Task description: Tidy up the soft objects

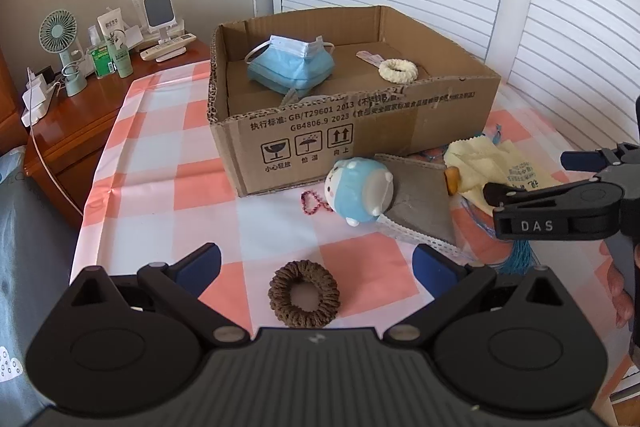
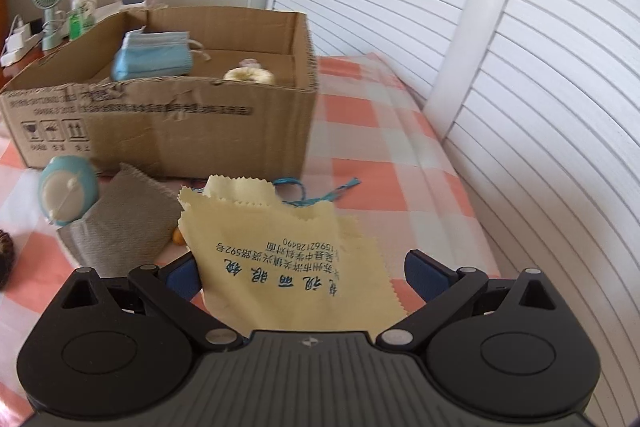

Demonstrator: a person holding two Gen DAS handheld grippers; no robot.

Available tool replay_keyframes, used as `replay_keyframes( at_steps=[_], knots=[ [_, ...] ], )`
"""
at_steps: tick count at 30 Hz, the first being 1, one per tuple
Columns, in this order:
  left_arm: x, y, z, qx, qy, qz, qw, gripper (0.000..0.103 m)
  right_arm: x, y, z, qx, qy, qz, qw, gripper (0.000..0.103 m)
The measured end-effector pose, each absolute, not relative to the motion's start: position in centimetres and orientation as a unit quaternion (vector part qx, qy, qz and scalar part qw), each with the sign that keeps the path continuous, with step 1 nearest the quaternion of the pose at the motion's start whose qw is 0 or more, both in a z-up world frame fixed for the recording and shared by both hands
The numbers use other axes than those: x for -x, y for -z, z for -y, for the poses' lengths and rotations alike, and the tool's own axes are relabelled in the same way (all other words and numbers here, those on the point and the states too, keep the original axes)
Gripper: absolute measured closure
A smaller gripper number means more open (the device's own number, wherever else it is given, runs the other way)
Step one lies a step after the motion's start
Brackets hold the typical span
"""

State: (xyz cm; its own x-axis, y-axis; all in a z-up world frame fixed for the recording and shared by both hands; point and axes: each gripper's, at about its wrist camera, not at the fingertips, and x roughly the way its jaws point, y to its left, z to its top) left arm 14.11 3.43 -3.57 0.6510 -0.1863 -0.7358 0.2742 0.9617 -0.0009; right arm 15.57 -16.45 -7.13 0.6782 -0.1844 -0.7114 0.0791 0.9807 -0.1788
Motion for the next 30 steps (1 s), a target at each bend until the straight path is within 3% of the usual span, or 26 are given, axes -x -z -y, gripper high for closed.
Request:
replay_keyframes(
  at_steps=[12,24,26,30],
  knots=[
    [-13.8,3.5,-3.0,-0.057,0.132,-0.398,0.906,0.001,-15.6,6.9,20.6,0.008,0.119,-0.398,0.910,0.000],
    [-14.0,3.8,-2.6,-0.060,0.135,-0.403,0.903,0.001,-15.8,7.4,21.3,-0.008,0.060,-0.394,0.917,0.000],
    [-14.0,3.9,-2.5,-0.061,0.135,-0.404,0.903,0.001,-16.0,7.7,21.4,-0.014,0.050,-0.394,0.917,0.004],
    [-14.3,4.1,-2.4,-0.063,0.134,-0.408,0.901,0.001,-15.8,7.6,21.5,-0.022,0.035,-0.397,0.917,0.026]
  ],
)
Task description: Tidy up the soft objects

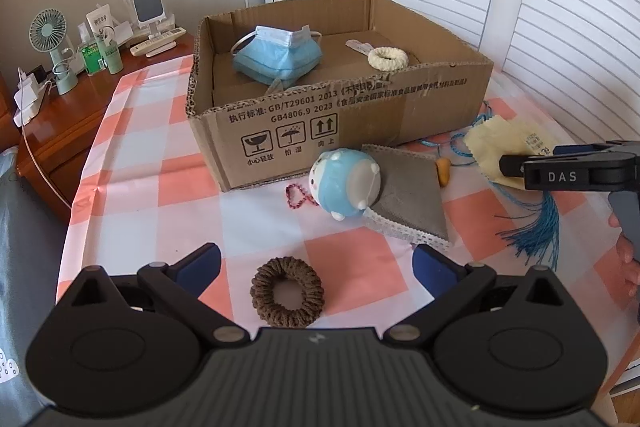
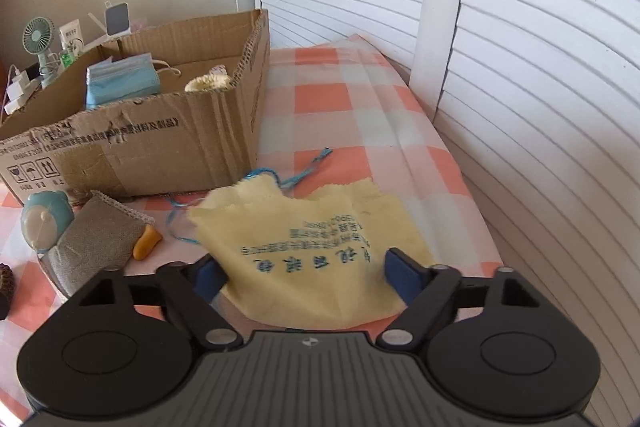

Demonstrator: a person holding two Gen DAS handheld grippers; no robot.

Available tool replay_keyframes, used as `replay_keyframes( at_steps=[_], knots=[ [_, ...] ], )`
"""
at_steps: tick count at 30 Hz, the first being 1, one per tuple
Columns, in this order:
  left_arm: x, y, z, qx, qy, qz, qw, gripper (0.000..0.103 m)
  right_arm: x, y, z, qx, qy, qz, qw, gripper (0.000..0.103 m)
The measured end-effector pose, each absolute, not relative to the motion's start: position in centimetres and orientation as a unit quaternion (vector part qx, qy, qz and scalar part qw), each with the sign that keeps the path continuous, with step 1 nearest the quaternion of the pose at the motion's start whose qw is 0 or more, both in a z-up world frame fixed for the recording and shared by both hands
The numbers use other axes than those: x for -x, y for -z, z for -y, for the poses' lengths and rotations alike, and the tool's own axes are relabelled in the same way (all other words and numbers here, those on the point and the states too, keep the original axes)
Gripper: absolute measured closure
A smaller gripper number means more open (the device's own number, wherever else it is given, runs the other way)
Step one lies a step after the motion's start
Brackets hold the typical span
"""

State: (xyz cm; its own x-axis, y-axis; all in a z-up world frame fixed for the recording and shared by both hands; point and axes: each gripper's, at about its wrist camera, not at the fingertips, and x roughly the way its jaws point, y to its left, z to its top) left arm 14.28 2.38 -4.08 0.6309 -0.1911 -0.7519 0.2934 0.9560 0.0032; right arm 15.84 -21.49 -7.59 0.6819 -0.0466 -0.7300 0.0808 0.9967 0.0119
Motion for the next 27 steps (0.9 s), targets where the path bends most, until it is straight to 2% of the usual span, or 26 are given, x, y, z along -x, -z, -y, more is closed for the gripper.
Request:
replay_keyframes(
  at_steps=[4,8,9,10,16,27],
  knots=[
    [-14.4,4.2,-2.2,-0.063,0.136,-0.411,0.899,0.001,-15.1,6.7,21.4,-0.030,0.021,-0.394,0.918,0.048],
    [-14.4,4.2,-2.0,-0.066,0.140,-0.410,0.899,0.001,-14.4,5.9,21.3,-0.028,0.008,-0.389,0.921,0.065],
    [-14.3,4.2,-1.9,-0.066,0.141,-0.410,0.899,0.001,-14.3,5.7,21.3,-0.027,0.007,-0.390,0.920,0.076],
    [-14.3,4.2,-1.9,-0.067,0.141,-0.410,0.899,0.001,-14.2,5.6,21.3,-0.026,0.008,-0.390,0.921,0.081],
    [-13.7,3.8,-1.9,-0.065,0.143,-0.405,0.901,0.001,-13.2,4.3,21.3,-0.018,0.004,-0.377,0.926,0.095],
    [-12.7,3.1,-1.7,-0.065,0.154,-0.394,0.904,0.001,-10.0,3.7,21.5,0.006,-0.005,-0.395,0.919,0.094]
  ],
)
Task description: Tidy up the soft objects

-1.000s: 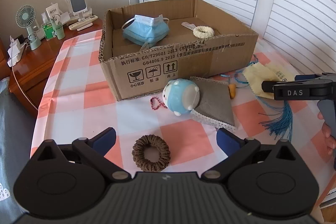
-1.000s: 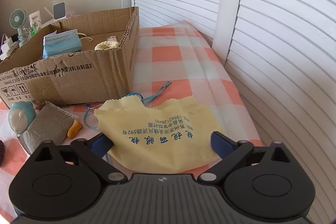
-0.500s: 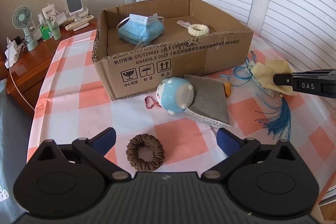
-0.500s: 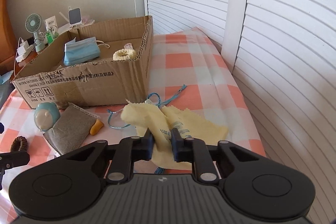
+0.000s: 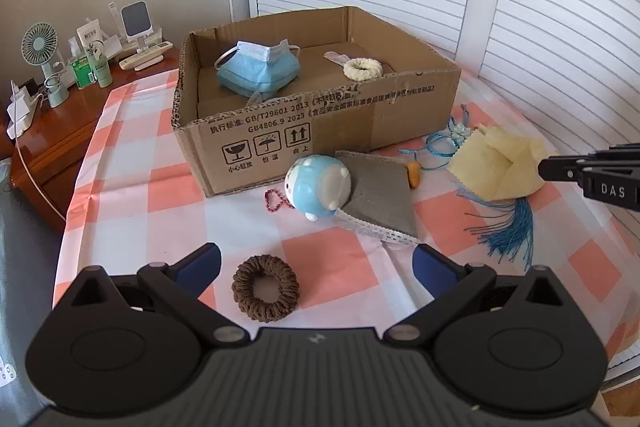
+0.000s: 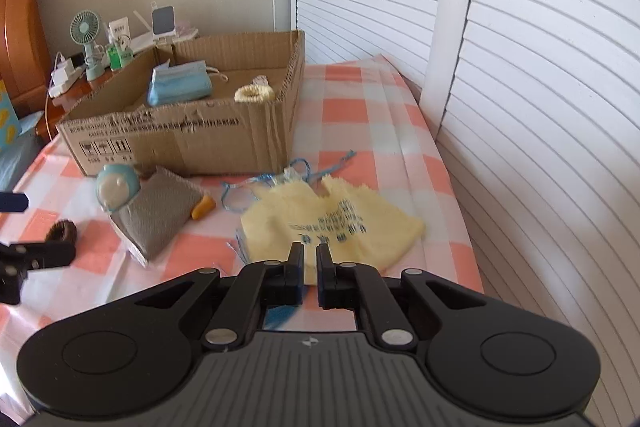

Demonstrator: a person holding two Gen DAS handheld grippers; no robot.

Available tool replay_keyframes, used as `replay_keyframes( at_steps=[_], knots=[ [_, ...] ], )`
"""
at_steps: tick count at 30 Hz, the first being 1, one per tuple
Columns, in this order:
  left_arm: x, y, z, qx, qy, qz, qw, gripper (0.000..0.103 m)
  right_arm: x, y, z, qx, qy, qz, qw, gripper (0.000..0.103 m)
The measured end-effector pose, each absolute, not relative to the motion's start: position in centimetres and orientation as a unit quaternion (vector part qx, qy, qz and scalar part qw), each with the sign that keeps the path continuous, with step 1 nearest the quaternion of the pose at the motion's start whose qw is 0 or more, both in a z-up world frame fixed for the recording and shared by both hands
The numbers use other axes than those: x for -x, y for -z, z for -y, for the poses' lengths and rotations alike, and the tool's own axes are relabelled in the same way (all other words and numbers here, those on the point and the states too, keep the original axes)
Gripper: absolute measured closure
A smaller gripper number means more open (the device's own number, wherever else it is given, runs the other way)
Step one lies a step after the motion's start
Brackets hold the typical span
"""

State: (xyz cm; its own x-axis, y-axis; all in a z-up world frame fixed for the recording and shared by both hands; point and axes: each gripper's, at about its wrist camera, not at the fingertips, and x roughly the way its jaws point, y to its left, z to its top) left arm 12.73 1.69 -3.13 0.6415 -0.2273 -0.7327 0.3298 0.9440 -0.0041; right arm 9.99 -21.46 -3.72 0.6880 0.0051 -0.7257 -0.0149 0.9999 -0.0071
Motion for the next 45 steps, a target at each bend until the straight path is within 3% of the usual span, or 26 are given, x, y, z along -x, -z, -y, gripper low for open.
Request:
replay_keyframes(
  at_steps=[2,4,7,19,40,45],
  knots=[
    [-12.6,3.1,-1.7,-0.064,0.156,-0.393,0.904,0.001,-9.8,4.2,21.6,0.011,-0.001,-0.398,0.917,0.075],
    [-12.5,3.1,-1.6,-0.064,0.159,-0.392,0.904,0.001,-9.9,4.4,21.8,0.012,0.006,-0.390,0.921,0.034],
    [-12.5,3.2,-1.5,-0.066,0.160,-0.393,0.903,0.001,-10.5,4.7,22.3,0.009,-0.012,-0.382,0.924,0.004],
    [-13.4,3.8,-0.9,-0.070,0.159,-0.406,0.897,0.001,-13.5,8.1,23.4,-0.017,-0.037,-0.421,0.906,0.000],
    [-14.2,5.9,-3.1,-0.068,0.135,-0.432,0.889,0.001,-13.2,9.1,22.0,0.021,-0.029,-0.381,0.924,0.000],
    [-14.1,6.7,-4.4,-0.054,0.127,-0.426,0.894,0.010,-13.2,9.1,22.0,0.022,-0.029,-0.381,0.924,0.000]
  ],
)
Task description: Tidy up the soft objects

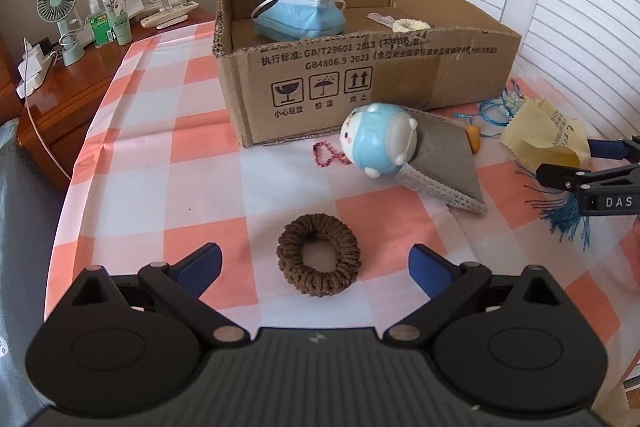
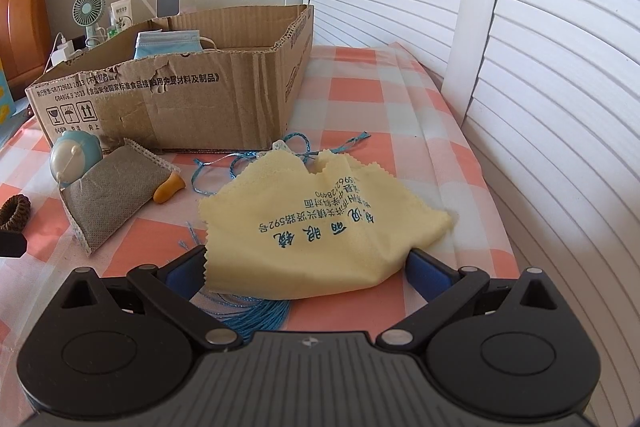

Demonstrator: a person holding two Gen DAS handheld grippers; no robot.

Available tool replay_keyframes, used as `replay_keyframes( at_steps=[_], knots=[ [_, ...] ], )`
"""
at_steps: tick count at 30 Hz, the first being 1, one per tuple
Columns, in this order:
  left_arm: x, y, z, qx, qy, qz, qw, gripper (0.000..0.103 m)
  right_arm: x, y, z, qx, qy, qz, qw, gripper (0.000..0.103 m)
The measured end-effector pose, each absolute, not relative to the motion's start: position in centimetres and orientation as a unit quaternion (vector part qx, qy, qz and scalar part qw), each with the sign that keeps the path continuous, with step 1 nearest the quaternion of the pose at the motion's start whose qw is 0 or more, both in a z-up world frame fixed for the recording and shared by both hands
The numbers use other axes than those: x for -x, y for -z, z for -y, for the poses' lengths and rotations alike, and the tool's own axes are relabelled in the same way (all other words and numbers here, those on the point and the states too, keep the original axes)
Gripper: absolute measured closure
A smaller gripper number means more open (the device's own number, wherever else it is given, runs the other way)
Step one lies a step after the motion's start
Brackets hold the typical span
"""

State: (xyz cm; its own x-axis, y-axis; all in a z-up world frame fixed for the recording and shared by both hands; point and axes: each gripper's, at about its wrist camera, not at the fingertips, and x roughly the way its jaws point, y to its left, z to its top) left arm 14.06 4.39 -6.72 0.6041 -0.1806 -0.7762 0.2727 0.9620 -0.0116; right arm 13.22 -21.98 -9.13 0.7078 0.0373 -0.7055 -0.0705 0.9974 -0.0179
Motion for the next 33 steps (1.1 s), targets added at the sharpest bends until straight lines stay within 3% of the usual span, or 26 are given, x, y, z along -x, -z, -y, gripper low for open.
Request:
replay_keyframes(
  at_steps=[2,4,12,14,20,22,26,33],
  knots=[
    [-14.2,7.1,-4.7,-0.043,0.124,-0.428,0.894,0.024,-13.2,9.1,22.0,0.022,-0.029,-0.381,0.924,0.000],
    [-14.2,7.3,-4.9,-0.032,0.124,-0.428,0.895,0.029,-13.3,9.1,22.0,0.022,-0.029,-0.383,0.923,0.000],
    [-14.1,7.2,-4.0,-0.043,0.132,-0.413,0.900,0.029,-14.1,8.5,22.5,-0.010,-0.036,-0.382,0.923,0.000],
    [-14.1,7.2,-3.9,-0.044,0.135,-0.412,0.900,0.029,-14.2,8.3,22.7,-0.015,-0.032,-0.380,0.924,0.005],
    [-14.1,7.2,-4.0,-0.045,0.138,-0.410,0.900,0.029,-14.1,7.5,22.6,-0.008,-0.022,-0.374,0.927,0.032],
    [-14.1,7.2,-4.0,-0.045,0.139,-0.411,0.900,0.029,-13.9,7.3,22.4,-0.001,-0.022,-0.370,0.929,0.045],
    [-14.1,7.2,-3.9,-0.045,0.139,-0.411,0.900,0.029,-13.8,7.2,22.2,0.007,-0.019,-0.371,0.929,0.058],
    [-14.2,7.2,-3.9,-0.044,0.142,-0.412,0.899,0.030,-13.5,6.6,22.7,-0.009,-0.022,-0.369,0.929,0.090]
  ],
)
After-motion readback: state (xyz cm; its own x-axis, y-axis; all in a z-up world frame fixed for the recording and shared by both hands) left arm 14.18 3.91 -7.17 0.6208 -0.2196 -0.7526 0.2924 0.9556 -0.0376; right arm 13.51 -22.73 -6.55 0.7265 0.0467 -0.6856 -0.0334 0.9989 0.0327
